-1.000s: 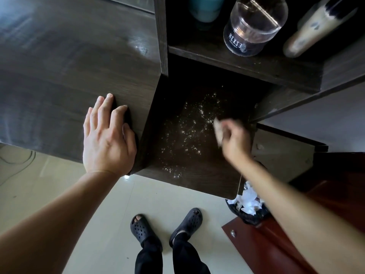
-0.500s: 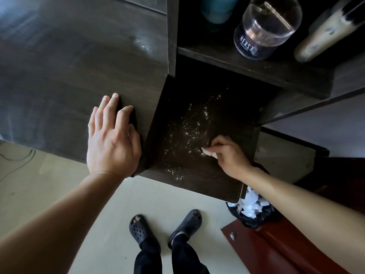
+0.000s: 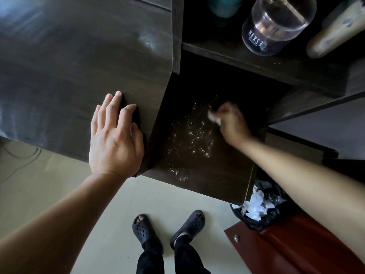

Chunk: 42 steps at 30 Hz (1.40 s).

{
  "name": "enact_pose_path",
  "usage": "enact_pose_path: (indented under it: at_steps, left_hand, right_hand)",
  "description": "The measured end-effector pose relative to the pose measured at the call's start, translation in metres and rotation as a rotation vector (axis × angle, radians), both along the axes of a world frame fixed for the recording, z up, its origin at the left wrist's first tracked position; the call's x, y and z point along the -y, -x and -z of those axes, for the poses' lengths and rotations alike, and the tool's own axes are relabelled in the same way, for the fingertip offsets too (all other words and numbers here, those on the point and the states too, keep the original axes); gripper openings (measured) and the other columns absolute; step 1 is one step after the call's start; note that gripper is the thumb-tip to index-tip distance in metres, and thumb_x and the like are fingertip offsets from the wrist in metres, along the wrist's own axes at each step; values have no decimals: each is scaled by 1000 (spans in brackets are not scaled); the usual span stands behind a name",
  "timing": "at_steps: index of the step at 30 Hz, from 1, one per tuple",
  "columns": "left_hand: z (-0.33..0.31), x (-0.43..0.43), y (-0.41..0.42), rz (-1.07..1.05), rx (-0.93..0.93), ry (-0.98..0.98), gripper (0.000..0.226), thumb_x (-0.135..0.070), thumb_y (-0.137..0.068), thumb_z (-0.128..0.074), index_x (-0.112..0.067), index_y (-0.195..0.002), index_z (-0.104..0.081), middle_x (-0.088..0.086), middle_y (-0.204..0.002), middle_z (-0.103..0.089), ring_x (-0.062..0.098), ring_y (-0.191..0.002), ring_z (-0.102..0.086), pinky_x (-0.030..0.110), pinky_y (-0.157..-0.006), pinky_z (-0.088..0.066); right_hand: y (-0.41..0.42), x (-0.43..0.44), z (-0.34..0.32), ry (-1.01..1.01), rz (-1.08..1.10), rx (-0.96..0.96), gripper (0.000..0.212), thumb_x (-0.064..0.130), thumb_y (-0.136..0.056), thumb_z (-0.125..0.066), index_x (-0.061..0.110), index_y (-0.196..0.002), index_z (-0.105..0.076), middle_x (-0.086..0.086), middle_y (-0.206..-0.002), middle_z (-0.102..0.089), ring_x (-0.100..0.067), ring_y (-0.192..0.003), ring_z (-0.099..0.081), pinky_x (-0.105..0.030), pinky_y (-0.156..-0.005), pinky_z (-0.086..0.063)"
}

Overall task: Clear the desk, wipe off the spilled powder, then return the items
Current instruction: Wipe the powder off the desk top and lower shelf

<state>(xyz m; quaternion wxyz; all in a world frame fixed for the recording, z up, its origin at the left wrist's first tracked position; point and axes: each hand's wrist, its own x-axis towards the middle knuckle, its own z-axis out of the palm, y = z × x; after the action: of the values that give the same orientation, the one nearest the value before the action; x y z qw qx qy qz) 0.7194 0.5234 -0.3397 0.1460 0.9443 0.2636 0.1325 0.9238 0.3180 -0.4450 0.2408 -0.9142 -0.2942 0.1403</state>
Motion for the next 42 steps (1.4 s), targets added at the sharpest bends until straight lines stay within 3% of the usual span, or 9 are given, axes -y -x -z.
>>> enact_pose_path:
  at_steps: [4, 6, 10, 17, 24, 30, 35, 38, 42]
  left_hand:
    - [0, 0, 0, 1, 5, -5, 38, -15, -91, -42, -2, -124, -54, 22, -144, -41, 38, -138, -31, 48, -116, -20]
    - [0, 0, 0, 2, 11, -7, 37, -14, -91, -43, -1, -123, -55, 22, -144, -42, 38, -138, -32, 49, -116, -20]
    - [0, 1, 0, 4, 8, -12, 36, -13, -91, -43, -2, -123, -55, 22, -144, -42, 38, -138, -32, 48, -116, -20]
    - [-1, 0, 0, 4, -4, -5, 38, -16, -91, -42, -2, -124, -54, 22, -144, -41, 39, -138, -31, 50, -116, -20]
    - [0, 1, 0, 4, 6, -13, 37, -15, -91, -42, -3, -124, -54, 21, -144, -41, 38, -138, -31, 47, -117, -19]
    - [0, 1, 1, 8, 4, -13, 38, -16, -91, -42, -3, -124, -53, 21, -145, -41, 38, -139, -30, 47, -117, -19]
    - [1, 1, 0, 10, 18, -4, 37, -15, -91, -42, -2, -123, -54, 21, -144, -41, 38, -138, -31, 46, -117, -19]
    - [1, 0, 0, 6, 21, -7, 36, -14, -90, -43, -2, -122, -54, 21, -144, -41, 38, -138, -31, 46, -117, -19]
    - [2, 0, 1, 3, 14, -10, 36, -14, -91, -43, -3, -123, -54, 20, -144, -41, 37, -139, -30, 46, -117, -18]
  right_hand:
    - [7, 14, -9, -69, -205, -94, 17, 13, -91, -58, 8, -88, -74, -4, -89, -58, -16, -85, -52, -27, -75, -38]
    - [-23, -6, -9, -176, 99, -48, 21, 24, -90, -62, 20, -71, -71, 1, -74, -60, -10, -73, -54, -22, -68, -36]
    - [-72, -45, 11, -180, 609, -52, 28, 34, -87, -66, 10, -100, -74, -1, -97, -70, -11, -93, -62, -16, -76, -40]
    - [67, 14, -2, -47, -252, -97, 25, -5, -84, -63, 7, -104, -72, -9, -91, -55, -22, -88, -50, -31, -85, -42]
    - [-15, 19, -9, -65, 384, -1, 25, 27, -92, -59, 8, -104, -71, -16, -108, -60, -27, -100, -58, -19, -79, -36]
    - [105, 38, 17, -38, -38, 50, 18, 6, -86, -59, 18, -95, -70, -5, -89, -52, -23, -85, -46, -33, -70, -37]
    - [164, 60, -7, -28, -241, -133, 27, 42, -80, -63, 16, -76, -64, 6, -80, -49, -8, -70, -47, -32, -67, -41]
    - [97, 35, -21, -51, -10, -73, 7, 15, -84, -67, 11, -85, -73, -4, -84, -58, -14, -74, -51, -28, -69, -37]
    - [-8, -9, -17, -23, 358, 72, 22, 24, -92, -58, 10, -102, -72, -16, -103, -64, -28, -98, -60, -26, -80, -40]
